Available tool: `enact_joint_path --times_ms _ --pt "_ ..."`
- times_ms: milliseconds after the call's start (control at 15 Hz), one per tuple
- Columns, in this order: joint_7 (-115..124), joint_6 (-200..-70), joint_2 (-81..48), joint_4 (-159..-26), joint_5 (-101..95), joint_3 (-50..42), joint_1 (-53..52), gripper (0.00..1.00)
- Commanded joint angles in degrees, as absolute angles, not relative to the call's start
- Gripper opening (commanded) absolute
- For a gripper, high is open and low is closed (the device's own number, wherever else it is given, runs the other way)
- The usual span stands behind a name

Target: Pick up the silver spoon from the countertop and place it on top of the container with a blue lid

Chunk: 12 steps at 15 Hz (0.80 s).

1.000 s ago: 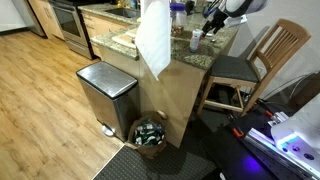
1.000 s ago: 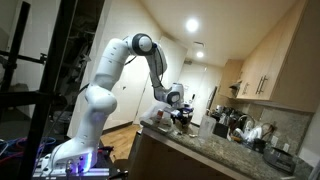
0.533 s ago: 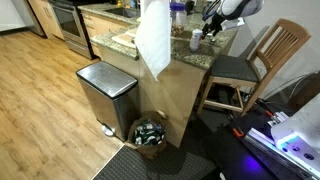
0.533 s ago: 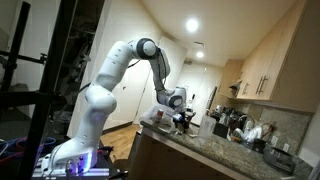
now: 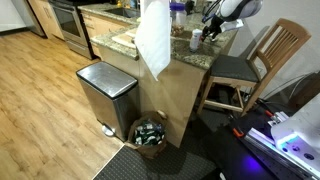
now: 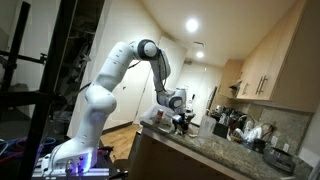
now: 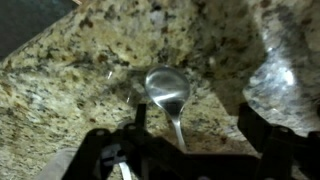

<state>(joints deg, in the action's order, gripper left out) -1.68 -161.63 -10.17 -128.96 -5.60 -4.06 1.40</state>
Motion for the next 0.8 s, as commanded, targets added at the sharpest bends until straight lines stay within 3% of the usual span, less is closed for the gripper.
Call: enact_joint_path --times_ms 0,467,733 --pt "-4.0 -160.2 -11.2 -129.2 -2.7 -2.8 2.7 0.59" --pt "-6.2 -160.1 -10.4 -130.0 1.9 -1.9 3.1 0.04" --pt "-6.7 -160.0 -10.5 -129.8 3.3 -1.8 3.7 0.00"
